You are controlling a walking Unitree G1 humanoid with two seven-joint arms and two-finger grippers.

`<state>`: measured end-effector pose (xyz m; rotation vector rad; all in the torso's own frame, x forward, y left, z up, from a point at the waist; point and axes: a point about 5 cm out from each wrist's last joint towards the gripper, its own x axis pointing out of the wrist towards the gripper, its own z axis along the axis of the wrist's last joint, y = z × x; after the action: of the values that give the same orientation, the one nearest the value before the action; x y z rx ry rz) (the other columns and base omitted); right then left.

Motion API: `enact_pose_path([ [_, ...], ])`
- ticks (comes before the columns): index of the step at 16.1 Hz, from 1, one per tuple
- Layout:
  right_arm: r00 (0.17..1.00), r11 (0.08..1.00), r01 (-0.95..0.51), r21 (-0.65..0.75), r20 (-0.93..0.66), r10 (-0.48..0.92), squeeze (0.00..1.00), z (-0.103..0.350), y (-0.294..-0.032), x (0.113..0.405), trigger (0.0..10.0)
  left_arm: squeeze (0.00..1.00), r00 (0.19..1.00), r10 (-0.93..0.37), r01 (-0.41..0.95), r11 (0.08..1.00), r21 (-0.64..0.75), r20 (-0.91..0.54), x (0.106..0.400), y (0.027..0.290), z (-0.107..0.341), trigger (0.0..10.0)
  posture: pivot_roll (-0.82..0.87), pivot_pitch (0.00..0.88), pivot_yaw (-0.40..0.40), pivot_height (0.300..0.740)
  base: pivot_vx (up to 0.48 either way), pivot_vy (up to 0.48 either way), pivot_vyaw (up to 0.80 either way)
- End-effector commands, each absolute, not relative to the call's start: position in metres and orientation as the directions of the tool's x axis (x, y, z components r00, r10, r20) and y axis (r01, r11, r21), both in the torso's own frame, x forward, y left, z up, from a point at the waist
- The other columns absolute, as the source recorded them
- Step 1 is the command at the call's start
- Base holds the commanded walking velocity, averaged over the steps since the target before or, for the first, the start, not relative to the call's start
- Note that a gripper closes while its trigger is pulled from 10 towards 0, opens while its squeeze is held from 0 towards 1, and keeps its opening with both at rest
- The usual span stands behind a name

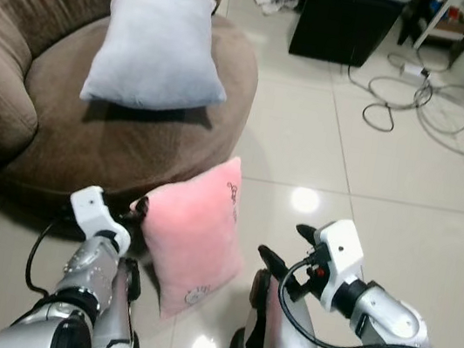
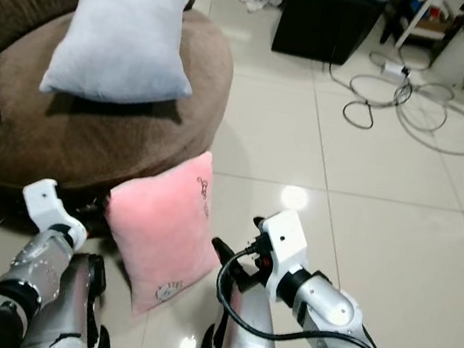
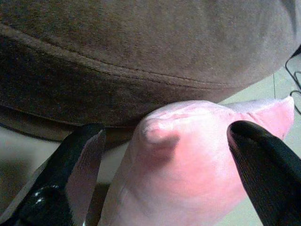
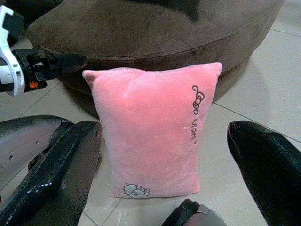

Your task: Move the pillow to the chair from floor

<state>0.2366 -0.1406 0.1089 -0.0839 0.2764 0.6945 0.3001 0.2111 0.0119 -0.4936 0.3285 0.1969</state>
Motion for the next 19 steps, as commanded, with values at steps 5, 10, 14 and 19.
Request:
enact_pose_path([
  [5, 0.731, 0.761, -0.649, 0.005, -0.27, 0.626, 0.0, 0.125, -0.14, 0.226, 10.0, 1.0, 0.916, 0.128, -0.283, 0.879, -0.384, -0.381, 0.302, 0.22, 0.014, 10.0, -0.12, 0.28, -0.058, 0.521, 0.0, 0.0, 0.0],
  [10, 0.759, 0.779, -0.627, -0.006, -0.227, 0.61, 0.0, 0.149, -0.138, 0.216, 10.0, 1.0, 0.939, 0.154, -0.29, 0.836, -0.466, -0.307, 0.309, 0.229, 0.026, 10.0, -0.16, 0.304, -0.067, 0.521, 0.0, 0.0, 0.0],
  [14, 0.785, 0.795, -0.604, -0.043, -0.205, 0.585, 0.0, 0.169, -0.141, 0.216, 10.0, 0.0, 0.938, 0.148, -0.294, 0.819, -0.492, -0.314, 0.313, 0.22, 0.026, 10.0, -0.22, 0.302, -0.106, 0.521, 0.0, 0.0, 0.0],
  [19, 0.78, 0.792, -0.609, -0.046, -0.215, 0.588, 0.0, 0.174, -0.139, 0.214, 10.0, 0.0, 0.943, 0.087, -0.246, 0.833, -0.496, -0.322, 0.314, 0.199, 0.023, 10.0, -0.23, 0.281, -0.114, 0.521, 0.0, 0.0, 0.0],
])
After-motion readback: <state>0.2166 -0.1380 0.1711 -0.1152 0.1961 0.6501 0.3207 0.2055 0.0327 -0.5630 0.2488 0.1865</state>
